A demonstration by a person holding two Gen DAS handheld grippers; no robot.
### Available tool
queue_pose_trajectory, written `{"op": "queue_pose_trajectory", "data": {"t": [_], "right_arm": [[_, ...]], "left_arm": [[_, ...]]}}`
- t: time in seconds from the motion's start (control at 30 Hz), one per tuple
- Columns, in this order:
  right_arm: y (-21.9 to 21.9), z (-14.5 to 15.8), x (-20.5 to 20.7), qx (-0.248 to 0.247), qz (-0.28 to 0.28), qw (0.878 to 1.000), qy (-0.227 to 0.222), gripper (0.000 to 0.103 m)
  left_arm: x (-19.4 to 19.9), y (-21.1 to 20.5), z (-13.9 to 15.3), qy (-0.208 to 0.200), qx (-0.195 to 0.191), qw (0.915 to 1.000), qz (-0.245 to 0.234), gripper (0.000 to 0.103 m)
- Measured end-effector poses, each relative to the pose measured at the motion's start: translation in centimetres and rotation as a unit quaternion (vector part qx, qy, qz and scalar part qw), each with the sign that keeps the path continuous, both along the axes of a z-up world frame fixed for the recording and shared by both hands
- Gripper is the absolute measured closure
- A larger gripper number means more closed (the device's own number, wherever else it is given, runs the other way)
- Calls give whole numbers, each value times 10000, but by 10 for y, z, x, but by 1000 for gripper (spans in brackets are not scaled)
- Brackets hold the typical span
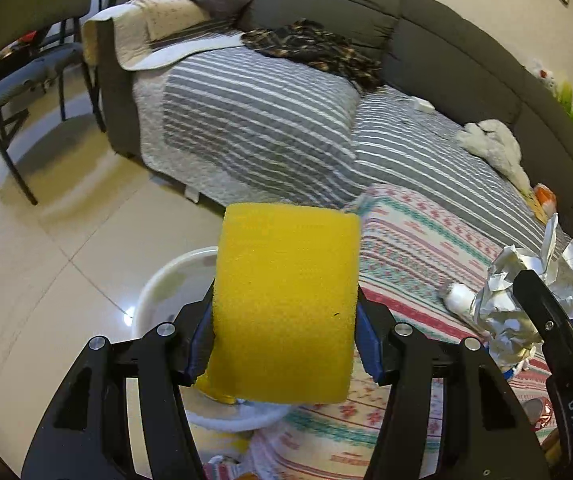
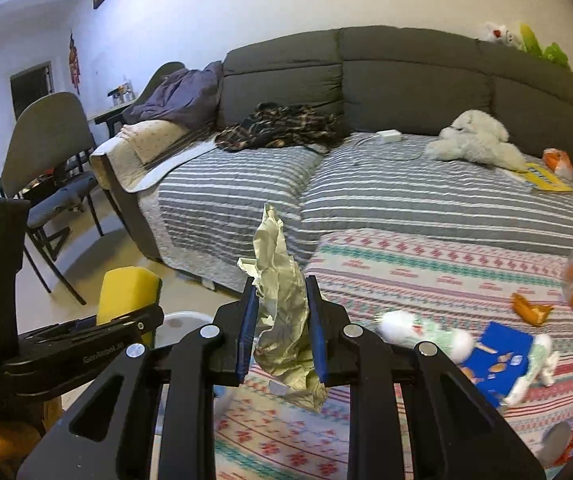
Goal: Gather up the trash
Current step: 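Carry the sponge and crumpled paper over the white wastebasket with both tools, then open both tools over the wastebasket to drop the sponge and paper, then move both tools back over the table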
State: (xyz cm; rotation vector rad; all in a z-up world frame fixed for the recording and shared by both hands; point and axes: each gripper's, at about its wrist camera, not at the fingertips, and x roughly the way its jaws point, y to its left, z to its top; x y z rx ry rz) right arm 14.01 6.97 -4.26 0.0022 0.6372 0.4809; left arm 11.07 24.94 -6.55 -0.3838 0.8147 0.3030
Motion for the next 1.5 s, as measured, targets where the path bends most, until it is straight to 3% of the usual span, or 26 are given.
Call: {"op": "queue_pose_trajectory", "data": {"t": [0.2, 0.23, 0.27, 0.33, 0.93, 1.0, 1.07, 1.2, 1.27, 1.33, 1.5], "right_arm": [[31, -11, -2, 63, 180, 9997, 176, 79], [36, -13, -2, 65, 208, 9996, 203, 79], [41, -15, -2, 59, 221, 9995, 219, 79], [50, -18, -3, 53, 260, 9993, 268, 79], [112, -38, -7, -27, 545, 9971, 529, 76], [118, -39, -7, -43, 568, 9968, 556, 69], [123, -39, -9, -92, 519, 9973, 514, 50], [125, -38, -9, -201, 328, 9984, 404, 33], [121, -36, -9, -222, 155, 9991, 338, 18], [114, -32, -9, -196, -65, 9995, 243, 10], [92, -22, -1, -384, -520, 9979, 79, 7]], "left_arm": [[-2, 32, -11, 182, -134, 9994, 245, 46], [-2, 38, -14, 244, -199, 9991, 268, 43], [-1, 42, -16, 290, -258, 9989, 271, 32], [-3, 52, -21, 367, -466, 9976, 354, 21], [-43, 102, 9, -92, -9, 9914, 1302, 19], [-48, 108, 11, -112, 89, 9890, 1475, 18], [-52, 113, 13, -132, 181, 9865, 1623, 14], [-57, 119, 15, -114, 355, 9826, 1817, 12], [-57, 118, 17, -117, 457, 9813, 1865, 8], [-56, 113, 20, -125, 553, 9811, 1852, 7], [-47, 99, 21, -56, 712, 9823, 1732, 7]]}}
